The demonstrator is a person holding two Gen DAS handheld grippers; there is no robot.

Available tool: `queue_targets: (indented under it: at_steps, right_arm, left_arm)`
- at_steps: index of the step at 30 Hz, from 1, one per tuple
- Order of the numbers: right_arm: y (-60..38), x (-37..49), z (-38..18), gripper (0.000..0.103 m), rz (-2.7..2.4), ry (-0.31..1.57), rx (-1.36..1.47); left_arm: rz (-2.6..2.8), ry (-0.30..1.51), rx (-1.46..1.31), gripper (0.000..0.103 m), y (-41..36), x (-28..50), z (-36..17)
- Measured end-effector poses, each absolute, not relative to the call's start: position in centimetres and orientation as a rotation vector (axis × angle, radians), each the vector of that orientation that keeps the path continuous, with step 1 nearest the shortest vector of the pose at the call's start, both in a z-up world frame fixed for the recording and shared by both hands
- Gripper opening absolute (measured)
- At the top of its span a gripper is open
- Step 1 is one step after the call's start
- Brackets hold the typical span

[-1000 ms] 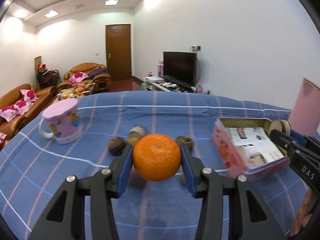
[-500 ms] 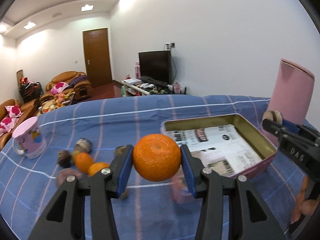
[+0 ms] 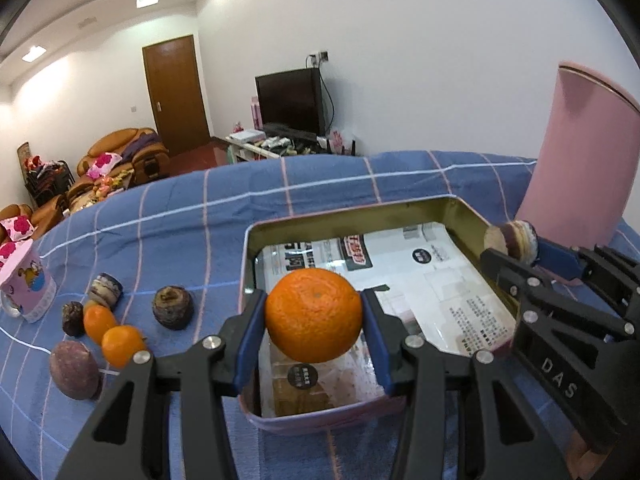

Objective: Organize fruits
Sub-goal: 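Carry the jar into the tin with the right gripper while the left gripper grasps an orange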

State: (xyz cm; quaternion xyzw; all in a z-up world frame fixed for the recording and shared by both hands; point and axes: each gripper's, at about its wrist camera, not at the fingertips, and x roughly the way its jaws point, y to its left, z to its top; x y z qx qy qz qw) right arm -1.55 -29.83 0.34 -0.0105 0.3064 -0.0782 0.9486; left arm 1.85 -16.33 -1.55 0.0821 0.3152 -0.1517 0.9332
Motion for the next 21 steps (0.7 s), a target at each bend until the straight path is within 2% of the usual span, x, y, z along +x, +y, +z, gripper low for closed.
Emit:
queue_targets:
  at_steps: [11, 13, 15, 16, 18, 20, 21]
  right_arm:
    - [-30.24, -0.68, -0.37, 0.039, -0.092, 0.677, 0.048]
    - [-30.18, -0.68, -0.38, 0.043, -0.076, 0.678, 0.057]
    - [-30.06, -0.67, -0.39, 0.059, -0.072, 0.680, 0.061]
    - [-30.15, -0.73, -0.35, 0.059, -0.072, 0.676, 0.070]
    - [-30.42, -0.96, -0.21, 0.060, -0.067, 0.661, 0.092]
    - [-30.63, -1.39, 0.09, 0.060, -0.072, 0.632, 0.112]
    - [-30.67, -1.65, 0.31, 0.062, -0.075, 0.614, 0.116]
  left_arm:
    - [-0.312, 0.702, 0.174, 0.050, -16.84, 2.57, -2.20]
    - [-0.311, 0.697, 0.180, 0.051, -16.95, 2.49, -2.14]
    - [-0.298, 0.684, 0.187, 0.050, -16.94, 2.37, -2.04]
    - [-0.300, 0.680, 0.186, 0.051, -16.97, 2.34, -1.99]
    - [-0.291, 0.677, 0.184, 0.058, -16.93, 2.46, -2.00]
    - [-0.310, 0.666, 0.172, 0.072, -16.79, 2.25, -1.83]
    - [-0.318, 0.641, 0.170, 0.076, -16.79, 1.81, -1.55]
